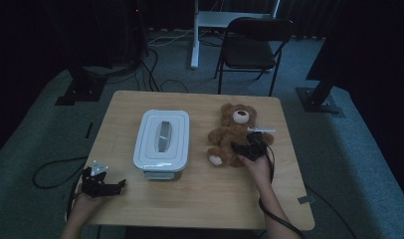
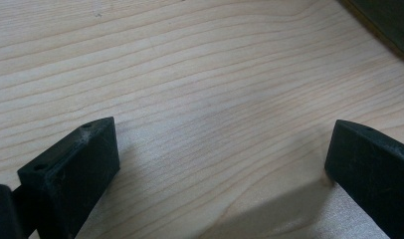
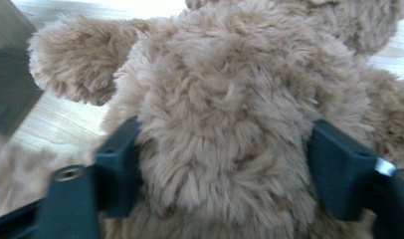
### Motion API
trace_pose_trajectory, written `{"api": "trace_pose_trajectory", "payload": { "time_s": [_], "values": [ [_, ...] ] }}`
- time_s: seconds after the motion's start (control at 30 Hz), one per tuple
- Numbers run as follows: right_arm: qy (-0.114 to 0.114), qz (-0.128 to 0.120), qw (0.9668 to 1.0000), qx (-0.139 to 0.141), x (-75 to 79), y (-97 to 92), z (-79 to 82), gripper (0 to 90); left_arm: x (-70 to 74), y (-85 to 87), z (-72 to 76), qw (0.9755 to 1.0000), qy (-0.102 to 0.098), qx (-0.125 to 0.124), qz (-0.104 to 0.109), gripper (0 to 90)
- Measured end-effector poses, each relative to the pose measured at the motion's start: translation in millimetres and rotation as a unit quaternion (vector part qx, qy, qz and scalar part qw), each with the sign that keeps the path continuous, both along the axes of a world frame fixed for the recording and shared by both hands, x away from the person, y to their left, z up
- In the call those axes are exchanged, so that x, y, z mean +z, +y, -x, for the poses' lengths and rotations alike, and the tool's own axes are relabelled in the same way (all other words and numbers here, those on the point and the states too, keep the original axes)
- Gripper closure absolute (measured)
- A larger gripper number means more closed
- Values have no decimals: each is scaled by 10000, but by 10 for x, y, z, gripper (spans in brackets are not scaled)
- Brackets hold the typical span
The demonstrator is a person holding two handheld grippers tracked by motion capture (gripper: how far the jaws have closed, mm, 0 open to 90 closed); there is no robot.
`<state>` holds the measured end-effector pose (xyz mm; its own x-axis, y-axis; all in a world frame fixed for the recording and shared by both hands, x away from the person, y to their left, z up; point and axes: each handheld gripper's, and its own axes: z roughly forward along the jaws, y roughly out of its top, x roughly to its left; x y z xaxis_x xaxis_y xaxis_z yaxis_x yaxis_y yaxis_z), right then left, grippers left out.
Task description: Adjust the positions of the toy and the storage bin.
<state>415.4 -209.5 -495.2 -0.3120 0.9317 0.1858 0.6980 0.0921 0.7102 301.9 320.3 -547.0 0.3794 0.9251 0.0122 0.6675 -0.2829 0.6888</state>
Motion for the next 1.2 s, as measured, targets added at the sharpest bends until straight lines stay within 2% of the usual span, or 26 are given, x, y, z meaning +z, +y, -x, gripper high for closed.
{"api": "trace_pose_trajectory", "payload": {
  "time_s": [0.1,0.17,0.2,0.23,0.4,0.5,0.6,0.63,0.77,0.93,0.97,1.03,1.07,1.1,1.17,1.2],
  "values": [
    [-140,40,9999,4,10,-16,27,518,0,0,0,10000,0,0,-1,10],
    [-197,39,9998,-33,28,-28,38,590,0,0,0,10000,0,0,0,10],
    [-197,39,9998,-33,28,-28,38,590,0,0,0,10000,0,0,0,10],
    [-230,18,9997,-109,78,-57,32,646,0,0,0,10000,1,0,0,10],
    [-285,-53,9995,-158,157,-126,-11,688,0,0,0,10000,0,-1,0,10],
    [-292,-23,9992,-275,238,-245,-106,717,0,0,0,10000,1,-1,-1,11],
    [-314,2,9989,-347,286,-322,-162,720,0,0,0,10000,1,0,-1,10],
    [-312,59,9984,-470,349,-405,-216,720,0,0,0,10000,1,0,0,10],
    [-422,179,9977,-501,451,-540,-309,719,0,0,0,10000,1,-1,0,10],
    [-404,356,9967,-601,522,-640,-461,719,0,0,0,10000,0,-1,0,10],
    [-344,585,9952,-699,487,-664,-525,717,0,0,0,10000,1,0,0,10],
    [-192,664,9941,-832,386,-699,-567,699,0,0,0,10000,2,-2,-2,11],
    [-44,584,9947,-843,291,-735,-579,657,1,0,-1,10000,3,1,-3,10],
    [-82,494,9954,-814,232,-761,-563,608,1,0,-2,10000,3,1,-2,10],
    [-158,416,9957,-818,212,-782,-541,608,1,0,-2,10000,3,1,-2,10],
    [-158,416,9957,-818,212,-782,-541,530,1,0,-2,10000,5,-2,-1,10]
  ]
}}
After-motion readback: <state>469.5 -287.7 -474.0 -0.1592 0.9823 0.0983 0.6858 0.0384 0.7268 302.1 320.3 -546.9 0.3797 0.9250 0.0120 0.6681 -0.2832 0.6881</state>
